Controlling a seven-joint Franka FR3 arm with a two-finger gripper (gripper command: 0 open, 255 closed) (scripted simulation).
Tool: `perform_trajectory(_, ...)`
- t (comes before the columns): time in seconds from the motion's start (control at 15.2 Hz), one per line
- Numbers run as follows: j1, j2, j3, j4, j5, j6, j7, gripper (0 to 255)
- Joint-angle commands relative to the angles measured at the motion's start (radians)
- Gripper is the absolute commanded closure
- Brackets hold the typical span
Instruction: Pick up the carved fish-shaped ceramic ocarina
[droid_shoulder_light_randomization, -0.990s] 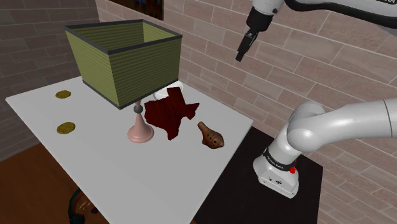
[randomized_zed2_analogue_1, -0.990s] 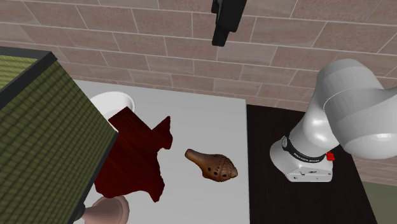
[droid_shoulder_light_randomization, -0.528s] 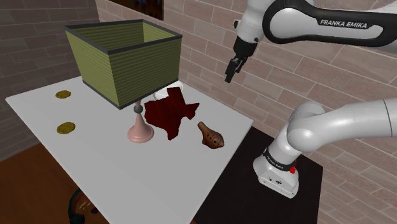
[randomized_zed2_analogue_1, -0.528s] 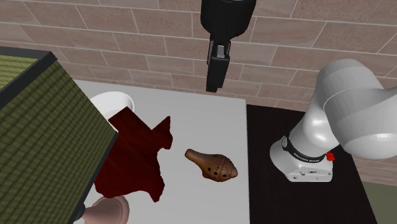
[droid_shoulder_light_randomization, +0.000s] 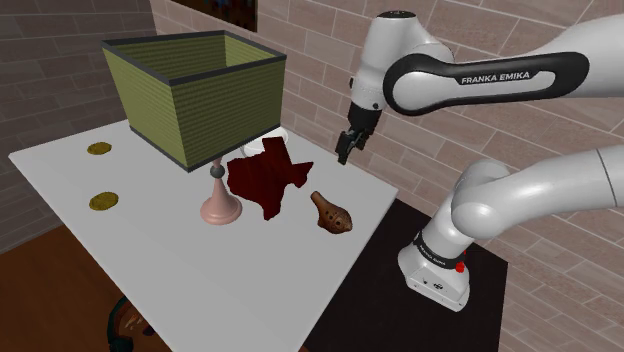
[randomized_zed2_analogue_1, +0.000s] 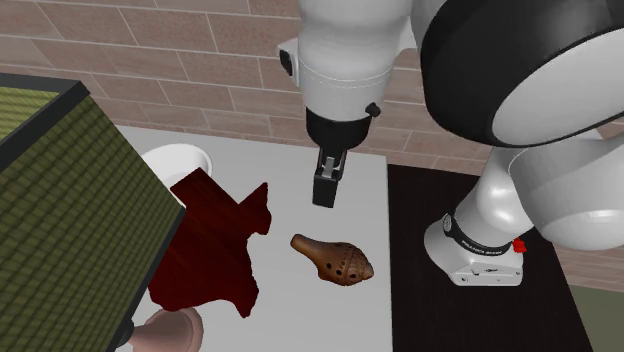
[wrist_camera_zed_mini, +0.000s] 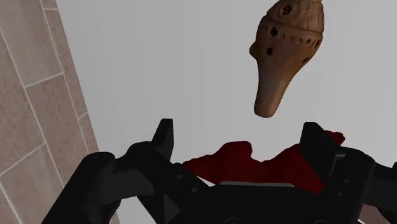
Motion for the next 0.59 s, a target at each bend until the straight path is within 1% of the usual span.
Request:
perform_trajectory(0.0, 0.008, 0.031, 0.025, -0.039, 0.030, 0.053, 0.045, 0)
perform_trajectory(0.26, 0.023, 0.125, 0.072, -0.094, 0.087, 0.168, 0.126, 0)
perform_trajectory(0.53, 0.040, 0.251, 0.121, -0.128, 0.145, 0.299, 0.204, 0)
